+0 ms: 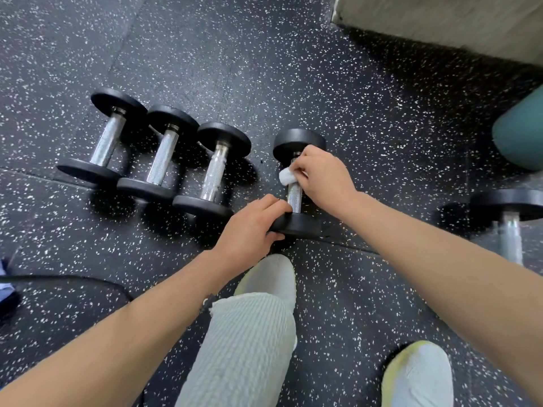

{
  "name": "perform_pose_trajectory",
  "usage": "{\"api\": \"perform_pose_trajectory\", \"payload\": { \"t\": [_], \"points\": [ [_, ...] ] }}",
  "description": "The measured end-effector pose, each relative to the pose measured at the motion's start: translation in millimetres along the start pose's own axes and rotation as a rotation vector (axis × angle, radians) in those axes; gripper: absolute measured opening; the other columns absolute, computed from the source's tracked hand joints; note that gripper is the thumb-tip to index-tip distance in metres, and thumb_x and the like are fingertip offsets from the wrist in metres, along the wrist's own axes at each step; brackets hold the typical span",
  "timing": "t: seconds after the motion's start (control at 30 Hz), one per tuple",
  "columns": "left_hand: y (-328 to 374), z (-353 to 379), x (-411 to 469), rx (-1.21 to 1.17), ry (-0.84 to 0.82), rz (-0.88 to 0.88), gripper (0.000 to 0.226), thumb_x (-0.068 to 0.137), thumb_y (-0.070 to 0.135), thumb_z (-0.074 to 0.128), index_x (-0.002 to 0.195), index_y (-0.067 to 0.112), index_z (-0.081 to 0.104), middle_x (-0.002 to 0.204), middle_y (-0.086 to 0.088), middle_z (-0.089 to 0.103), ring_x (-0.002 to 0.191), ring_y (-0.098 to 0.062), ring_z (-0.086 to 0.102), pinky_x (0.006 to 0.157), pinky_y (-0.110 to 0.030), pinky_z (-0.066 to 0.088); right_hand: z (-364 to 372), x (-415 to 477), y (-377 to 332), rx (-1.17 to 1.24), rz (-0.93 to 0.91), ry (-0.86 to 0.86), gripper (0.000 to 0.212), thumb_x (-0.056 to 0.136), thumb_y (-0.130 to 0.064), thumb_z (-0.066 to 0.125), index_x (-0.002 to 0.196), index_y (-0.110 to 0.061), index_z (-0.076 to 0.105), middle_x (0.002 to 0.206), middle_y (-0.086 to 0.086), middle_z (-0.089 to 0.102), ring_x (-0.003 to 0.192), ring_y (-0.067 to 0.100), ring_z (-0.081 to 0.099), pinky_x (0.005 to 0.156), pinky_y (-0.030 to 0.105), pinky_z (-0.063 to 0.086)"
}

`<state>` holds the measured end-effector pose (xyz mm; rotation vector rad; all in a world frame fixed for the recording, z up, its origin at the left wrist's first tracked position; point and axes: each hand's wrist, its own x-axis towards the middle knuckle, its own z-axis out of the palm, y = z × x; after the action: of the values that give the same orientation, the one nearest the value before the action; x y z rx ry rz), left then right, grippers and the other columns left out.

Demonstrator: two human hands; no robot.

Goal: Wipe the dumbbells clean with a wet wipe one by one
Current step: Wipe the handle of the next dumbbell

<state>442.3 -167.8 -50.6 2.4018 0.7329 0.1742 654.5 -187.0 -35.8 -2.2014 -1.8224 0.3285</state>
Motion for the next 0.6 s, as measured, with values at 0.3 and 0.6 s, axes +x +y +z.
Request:
{"api": "perform_pose_trajectory", "payload": {
  "t": [0.3,0.6],
  "points": [
    [6.3,-0.6,4.7,0.093,0.0,0.065,0.058,0.082,0.014,0.083,0.124,0.033,0.049,0.102,0.017,0.044,0.091,-0.018,0.046,0.07,-0.043,0.05,-10.8,-28.1,-5.0,0.066,-0.145,-0.223,0.013,0.093,-0.023,0.066,0.098,-0.02,0.078,0.097,-0.001,0.062,0.087,0.025,0.063,0.072,0.042,0.052],
    [7.4,-5.0,7.7,0.155,-0.036,0.068,0.054,0.082,0.014,0.082,0.125,0.03,0.054,0.108,0.014,0.048,0.09,-0.017,0.043,0.064,-0.047,0.052,-10.1,-21.6,-10.7,0.094,0.009,-0.193,0.016,0.093,-0.023,0.064,0.099,-0.02,0.078,0.101,0.002,0.063,0.091,0.028,0.063,0.075,0.043,0.052]
  ]
}}
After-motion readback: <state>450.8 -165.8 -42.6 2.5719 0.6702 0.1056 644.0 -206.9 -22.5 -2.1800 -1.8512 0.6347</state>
